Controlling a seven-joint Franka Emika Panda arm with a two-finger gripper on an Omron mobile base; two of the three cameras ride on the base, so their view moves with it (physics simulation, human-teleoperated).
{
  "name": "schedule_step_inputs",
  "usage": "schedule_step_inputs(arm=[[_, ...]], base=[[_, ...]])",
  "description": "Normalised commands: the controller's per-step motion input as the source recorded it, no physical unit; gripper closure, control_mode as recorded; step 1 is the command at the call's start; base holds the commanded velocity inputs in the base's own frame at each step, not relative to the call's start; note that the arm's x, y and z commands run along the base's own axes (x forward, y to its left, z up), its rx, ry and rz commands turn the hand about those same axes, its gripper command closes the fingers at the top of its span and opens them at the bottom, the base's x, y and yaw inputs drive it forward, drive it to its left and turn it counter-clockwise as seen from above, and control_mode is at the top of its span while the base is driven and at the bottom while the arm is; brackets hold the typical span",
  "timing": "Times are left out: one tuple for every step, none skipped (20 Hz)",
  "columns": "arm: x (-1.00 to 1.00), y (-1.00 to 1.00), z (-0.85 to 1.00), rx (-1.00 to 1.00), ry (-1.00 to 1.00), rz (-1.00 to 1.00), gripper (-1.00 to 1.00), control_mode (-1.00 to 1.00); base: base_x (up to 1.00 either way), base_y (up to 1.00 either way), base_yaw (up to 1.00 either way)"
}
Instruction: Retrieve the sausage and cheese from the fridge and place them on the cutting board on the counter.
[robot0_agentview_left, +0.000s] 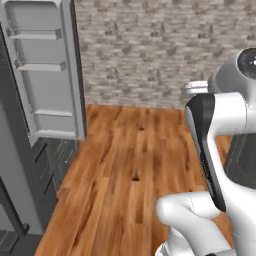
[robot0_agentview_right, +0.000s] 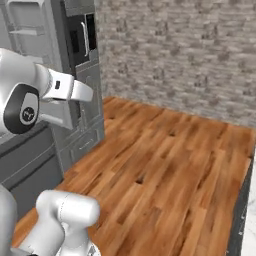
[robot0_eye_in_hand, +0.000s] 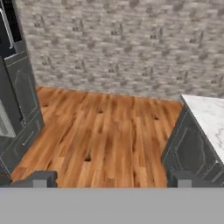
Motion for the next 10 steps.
schedule_step_inputs(arm=[[0.00, 0.00, 0.00, 0.00, 0.00, 0.00, -1.00, 1.00], [0.00, 0.00, 0.00, 0.00, 0.00, 0.00, -1.00, 1.00], [0.00, 0.00, 0.00, 0.00, 0.00, 0.00, -1.00, 1.00], [0.00, 0.00, 0.00, 0.00, 0.00, 0.00, -1.00, 1.00], [0.00, 0.00, 0.00, 0.00, 0.00, 0.00, -1.00, 1.00], [0.00, 0.00, 0.00, 0.00, 0.00, 0.00, -1.00, 1.00], [0.00, 0.00, 0.00, 0.00, 0.00, 0.00, -1.00, 1.00], [0.00, 0.00, 0.00, 0.00, 0.00, 0.00, -1.00, 1.00], [0.00, 0.00, 0.00, 0.00, 0.00, 0.00, -1.00, 1.00], [0.00, 0.00, 0.00, 0.00, 0.00, 0.00, -1.00, 1.00]], base=[[1.00, 0.00, 0.55], [1.00, 0.00, 0.59], [1.00, 0.00, 0.63], [1.00, 0.00, 0.66], [1.00, 0.00, 0.65], [1.00, 0.00, 0.65], [1.00, 0.00, 0.67], [1.00, 0.00, 0.67], [1.00, 0.00, 0.72], [1.00, 0.00, 0.74]])
